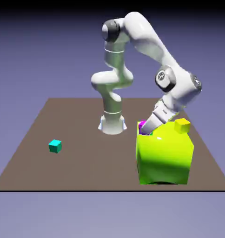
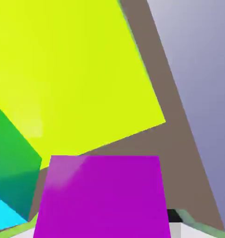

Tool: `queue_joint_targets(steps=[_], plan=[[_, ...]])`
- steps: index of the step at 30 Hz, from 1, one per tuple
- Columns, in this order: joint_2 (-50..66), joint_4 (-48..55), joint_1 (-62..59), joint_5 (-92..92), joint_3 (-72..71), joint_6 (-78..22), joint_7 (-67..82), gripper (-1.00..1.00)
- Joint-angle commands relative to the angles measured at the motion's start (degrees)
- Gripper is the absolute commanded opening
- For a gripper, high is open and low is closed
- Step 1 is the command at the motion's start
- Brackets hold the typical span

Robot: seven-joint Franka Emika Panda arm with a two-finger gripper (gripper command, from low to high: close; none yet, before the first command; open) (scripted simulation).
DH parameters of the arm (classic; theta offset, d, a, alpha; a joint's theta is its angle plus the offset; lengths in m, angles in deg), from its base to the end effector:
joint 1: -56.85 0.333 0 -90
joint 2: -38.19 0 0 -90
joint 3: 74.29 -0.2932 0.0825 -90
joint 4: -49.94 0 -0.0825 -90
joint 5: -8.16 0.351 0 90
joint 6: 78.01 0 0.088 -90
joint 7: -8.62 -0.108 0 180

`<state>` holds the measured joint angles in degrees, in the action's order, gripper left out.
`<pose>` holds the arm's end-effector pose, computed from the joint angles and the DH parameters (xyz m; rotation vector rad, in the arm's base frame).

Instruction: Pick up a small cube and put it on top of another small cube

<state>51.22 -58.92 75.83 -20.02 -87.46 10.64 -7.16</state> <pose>0.4608 0.2232 0.3574 2.4300 0.5310 -0.4362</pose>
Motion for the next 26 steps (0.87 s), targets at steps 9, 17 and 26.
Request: queue_joint_targets(steps=[9,17,26], plan=[[6.2,8.6,-1.1,-6.9,-18.7,-11.8,-0.3,-1.0],[10.6,15.1,-1.8,-11.5,-32.2,-20.3,-0.4,-1.0],[8.4,5.8,-5.7,-11.3,-31.8,-12.6,-1.5,1.0]])
